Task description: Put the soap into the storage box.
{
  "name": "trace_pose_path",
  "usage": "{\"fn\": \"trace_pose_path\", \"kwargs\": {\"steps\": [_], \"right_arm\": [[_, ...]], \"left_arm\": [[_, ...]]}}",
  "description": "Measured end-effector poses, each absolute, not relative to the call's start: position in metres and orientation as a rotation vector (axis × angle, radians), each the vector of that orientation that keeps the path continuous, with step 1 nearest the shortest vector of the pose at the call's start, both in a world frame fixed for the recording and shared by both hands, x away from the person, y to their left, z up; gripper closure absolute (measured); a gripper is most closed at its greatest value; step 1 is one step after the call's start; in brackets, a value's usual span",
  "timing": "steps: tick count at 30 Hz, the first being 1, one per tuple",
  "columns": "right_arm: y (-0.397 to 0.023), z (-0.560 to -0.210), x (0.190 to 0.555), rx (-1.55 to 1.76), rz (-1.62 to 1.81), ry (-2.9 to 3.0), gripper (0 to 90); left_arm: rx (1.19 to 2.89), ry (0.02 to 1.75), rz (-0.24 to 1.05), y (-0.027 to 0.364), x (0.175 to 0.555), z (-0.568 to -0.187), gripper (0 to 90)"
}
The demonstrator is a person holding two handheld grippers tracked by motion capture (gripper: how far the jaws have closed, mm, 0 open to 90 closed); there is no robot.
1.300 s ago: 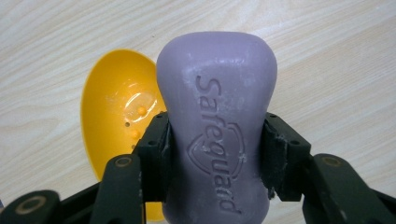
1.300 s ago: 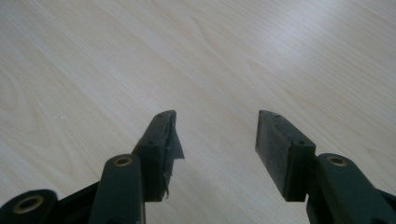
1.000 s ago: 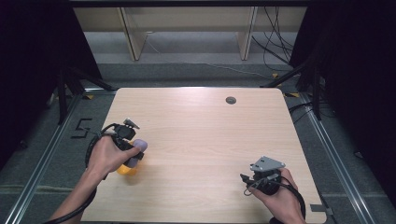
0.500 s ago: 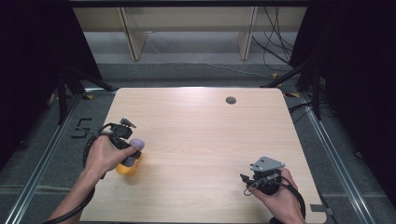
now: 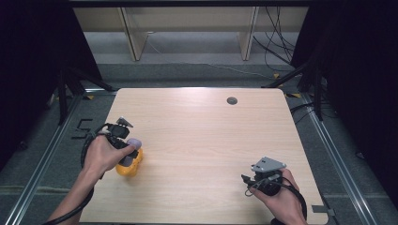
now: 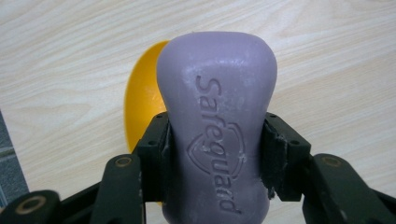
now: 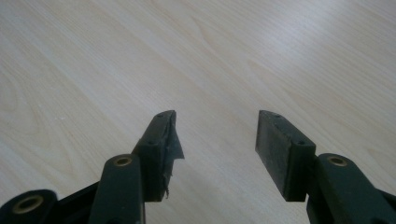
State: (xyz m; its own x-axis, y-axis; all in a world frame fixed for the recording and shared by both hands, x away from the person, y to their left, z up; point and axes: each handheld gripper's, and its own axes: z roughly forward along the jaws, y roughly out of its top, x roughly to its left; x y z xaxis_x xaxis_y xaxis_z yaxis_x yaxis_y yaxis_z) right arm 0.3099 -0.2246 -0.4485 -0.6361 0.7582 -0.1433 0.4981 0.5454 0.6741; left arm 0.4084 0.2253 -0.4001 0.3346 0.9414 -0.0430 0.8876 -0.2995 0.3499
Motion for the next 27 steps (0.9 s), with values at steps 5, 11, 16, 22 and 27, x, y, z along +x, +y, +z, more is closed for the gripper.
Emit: {"fn": "trace_pose_path", "kwargs": {"steps": [5, 11, 16, 22, 27], "right_arm": [[-0.224, -0.448, 0.308, 1.063, 0.84, 2.37, 48.4], [-0.224, -0.448, 0.309, 1.045, 0.843, 2.365, 48.4], [-0.225, -0.449, 0.31, 1.021, 0.838, 2.365, 48.4], [-0.225, -0.448, 0.31, 1.022, 0.841, 2.364, 48.4], [-0.225, -0.448, 0.31, 1.023, 0.841, 2.364, 48.4]], "left_arm": [[2.305, 1.633, 0.24, 0.23, 0.411, -0.405, 49.0], [2.286, 1.7, 0.259, 0.232, 0.413, -0.411, 49.0], [2.294, 1.742, 0.246, 0.232, 0.416, -0.416, 49.0], [2.276, 1.781, 0.253, 0.231, 0.419, -0.421, 49.0], [2.278, 1.775, 0.244, 0.23, 0.419, -0.424, 49.0]]}}
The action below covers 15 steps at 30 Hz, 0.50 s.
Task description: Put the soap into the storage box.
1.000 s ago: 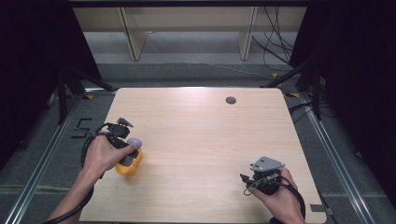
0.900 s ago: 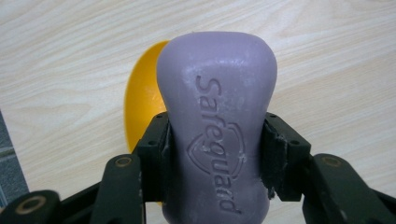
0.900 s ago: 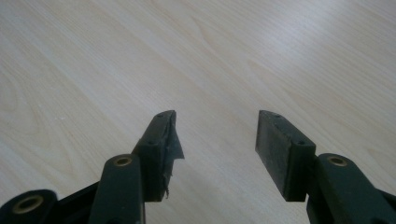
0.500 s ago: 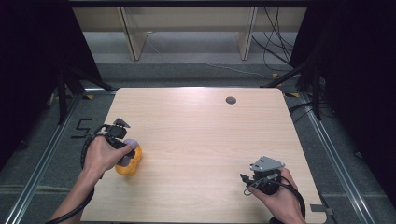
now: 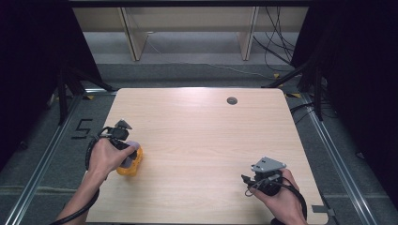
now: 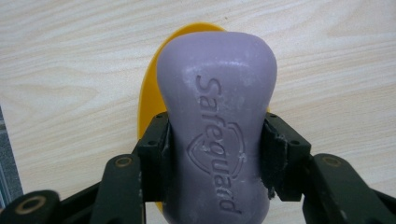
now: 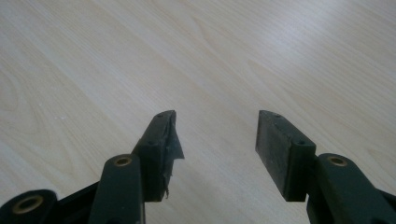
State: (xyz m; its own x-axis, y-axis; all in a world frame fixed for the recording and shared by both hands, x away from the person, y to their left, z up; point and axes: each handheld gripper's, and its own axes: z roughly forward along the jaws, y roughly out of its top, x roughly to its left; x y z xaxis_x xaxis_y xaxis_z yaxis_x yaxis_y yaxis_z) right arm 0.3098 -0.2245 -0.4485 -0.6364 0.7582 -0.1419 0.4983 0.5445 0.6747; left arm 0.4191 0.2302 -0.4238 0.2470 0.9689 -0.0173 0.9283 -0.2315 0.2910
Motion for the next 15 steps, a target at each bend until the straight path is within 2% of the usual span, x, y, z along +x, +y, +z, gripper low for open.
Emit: {"fn": "trace_pose_path", "kwargs": {"steps": [15], "right_arm": [[-0.2246, -0.4485, 0.3099, 1.019, 0.838, 2.367, 48.4]], "left_arm": [[2.274, 1.791, 0.235, 0.2305, 0.4214, -0.4301, 48.9]]}}
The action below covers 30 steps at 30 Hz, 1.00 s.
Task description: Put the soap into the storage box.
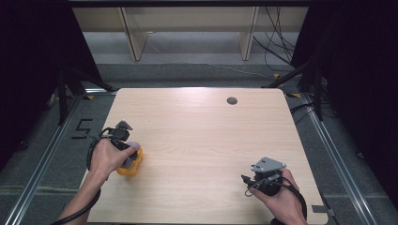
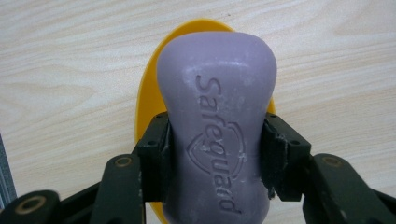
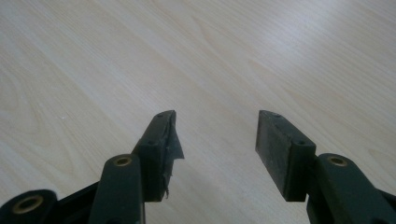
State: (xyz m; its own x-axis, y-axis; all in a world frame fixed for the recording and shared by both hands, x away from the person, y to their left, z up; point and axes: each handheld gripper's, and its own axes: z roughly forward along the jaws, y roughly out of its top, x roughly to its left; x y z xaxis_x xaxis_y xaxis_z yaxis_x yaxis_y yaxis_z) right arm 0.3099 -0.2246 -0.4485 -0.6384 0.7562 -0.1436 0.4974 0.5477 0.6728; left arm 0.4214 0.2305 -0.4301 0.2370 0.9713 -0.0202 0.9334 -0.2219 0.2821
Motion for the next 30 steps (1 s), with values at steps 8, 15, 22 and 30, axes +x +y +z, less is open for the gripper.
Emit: {"fn": "trace_pose_path", "kwargs": {"steps": [8, 15, 22, 30], "right_arm": [[-0.224, -0.449, 0.309, 1.042, 0.841, 2.367, 48.4], [-0.223, -0.449, 0.309, 1.04, 0.841, 2.368, 48.4], [-0.223, -0.449, 0.309, 1.037, 0.84, 2.371, 48.3], [-0.223, -0.449, 0.309, 1.039, 0.841, 2.369, 48.3]], "left_arm": [[2.264, 1.812, 0.225, 0.231, 0.423, -0.435, 48.9], [2.274, 1.809, 0.234, 0.232, 0.424, -0.439, 48.9], [2.277, 1.821, 0.225, 0.231, 0.425, -0.442, 48.8], [2.289, 1.813, 0.232, 0.232, 0.425, -0.446, 48.8]]}}
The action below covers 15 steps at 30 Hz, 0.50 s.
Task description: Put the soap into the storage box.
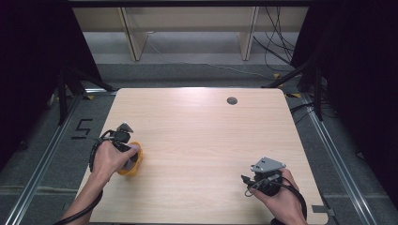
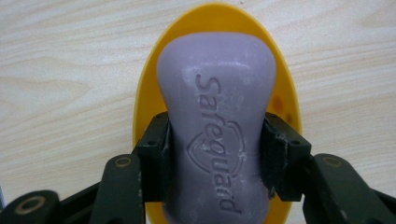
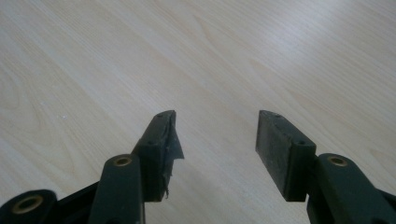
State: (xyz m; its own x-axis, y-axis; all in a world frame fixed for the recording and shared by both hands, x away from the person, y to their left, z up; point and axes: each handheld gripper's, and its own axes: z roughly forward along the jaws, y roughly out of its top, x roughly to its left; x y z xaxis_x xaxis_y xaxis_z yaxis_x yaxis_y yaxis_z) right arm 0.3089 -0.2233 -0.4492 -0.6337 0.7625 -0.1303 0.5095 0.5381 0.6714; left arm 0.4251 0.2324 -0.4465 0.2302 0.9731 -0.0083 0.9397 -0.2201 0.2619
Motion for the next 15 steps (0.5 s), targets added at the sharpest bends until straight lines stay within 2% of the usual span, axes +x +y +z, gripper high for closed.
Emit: {"fn": "trace_pose_path", "kwargs": {"steps": [15], "right_arm": [[-0.2224, -0.4495, 0.308, 1.06, 0.85, 2.369, 48.2]], "left_arm": [[2.305, 1.819, 0.237, 0.2326, 0.4263, -0.4496, 48.3]]}}
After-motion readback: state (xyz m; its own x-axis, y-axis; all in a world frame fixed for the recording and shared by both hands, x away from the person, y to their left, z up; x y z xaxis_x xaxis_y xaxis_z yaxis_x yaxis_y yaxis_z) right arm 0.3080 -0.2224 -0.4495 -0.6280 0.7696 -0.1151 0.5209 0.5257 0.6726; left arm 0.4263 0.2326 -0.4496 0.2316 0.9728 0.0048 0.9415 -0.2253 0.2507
